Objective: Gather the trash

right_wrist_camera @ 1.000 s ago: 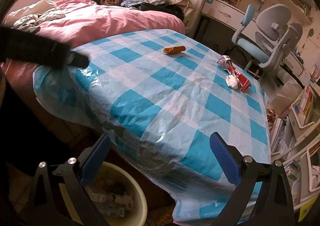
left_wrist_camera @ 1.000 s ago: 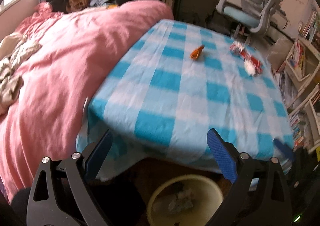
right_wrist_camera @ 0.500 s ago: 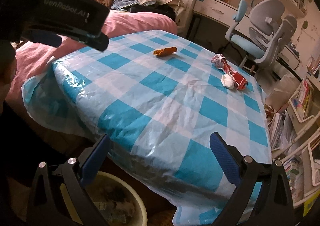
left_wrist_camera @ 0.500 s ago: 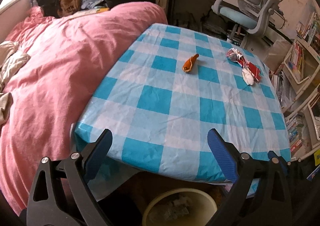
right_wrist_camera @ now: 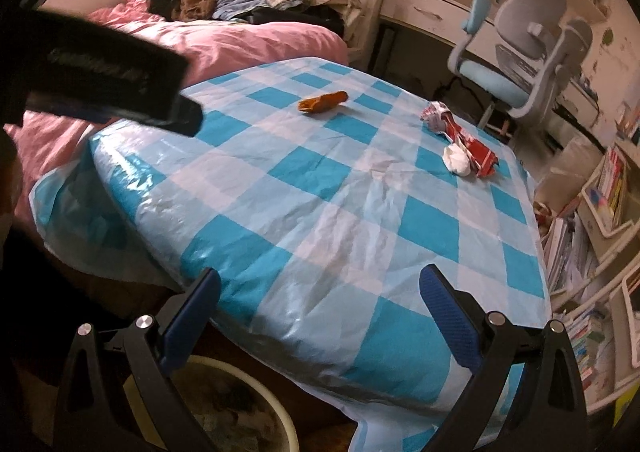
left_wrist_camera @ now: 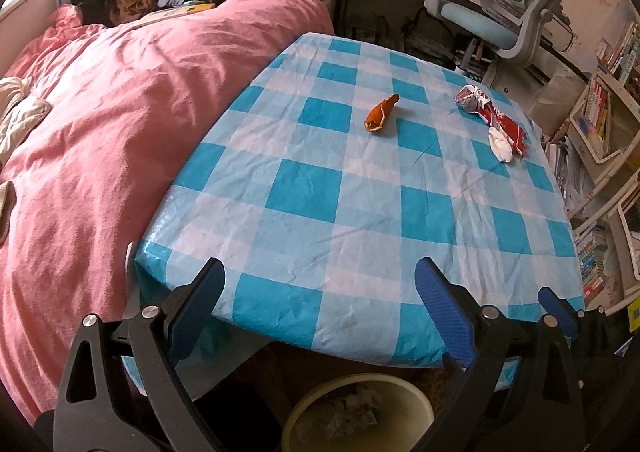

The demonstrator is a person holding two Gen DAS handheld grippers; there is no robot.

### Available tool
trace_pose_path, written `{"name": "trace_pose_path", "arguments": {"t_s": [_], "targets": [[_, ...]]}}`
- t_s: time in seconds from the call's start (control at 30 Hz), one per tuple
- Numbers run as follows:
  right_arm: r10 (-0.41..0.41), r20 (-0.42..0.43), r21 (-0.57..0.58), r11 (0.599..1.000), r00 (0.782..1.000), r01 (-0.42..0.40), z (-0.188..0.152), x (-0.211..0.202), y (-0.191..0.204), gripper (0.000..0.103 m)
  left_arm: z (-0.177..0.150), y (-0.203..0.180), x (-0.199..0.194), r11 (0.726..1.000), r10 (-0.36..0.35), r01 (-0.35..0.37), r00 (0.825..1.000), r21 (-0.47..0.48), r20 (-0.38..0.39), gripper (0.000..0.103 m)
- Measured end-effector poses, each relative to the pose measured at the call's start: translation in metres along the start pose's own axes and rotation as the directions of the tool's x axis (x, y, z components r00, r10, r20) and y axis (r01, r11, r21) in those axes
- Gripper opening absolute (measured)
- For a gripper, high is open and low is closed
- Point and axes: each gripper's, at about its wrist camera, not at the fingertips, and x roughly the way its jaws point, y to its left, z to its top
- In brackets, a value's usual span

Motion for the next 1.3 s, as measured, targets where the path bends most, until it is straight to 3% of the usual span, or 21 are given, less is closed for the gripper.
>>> {"name": "trace_pose_path", "arguments": {"t_s": [0.7, 0.97, 1.3], "targets": [[0.020, -0.075, 0.128, 0.992, 0.997, -0.010, 0.009, 0.025, -0.034, 0.095, 0.005, -0.003, 0.019, 1.000, 0.030, -0.029, 0.999, 0.007, -0.032, 0.092], [0.031, -0.104, 0.121, 0.992, 0.994, -0.019, 0.025, 0.043, -0.044, 0.095, 0.011, -0.010, 0.027, 0.999, 0.036, -0.036, 0.998, 0.011, -0.045, 0.092], [0.127, -0.169, 0.138, 0.985, 0.977, -0.104, 0.046, 0.078, -0.058, 0.095, 0.029, -0.023, 0.047, 0.998, 0.055, -0.055, 0.996, 0.013, -0.068, 0.092]]}}
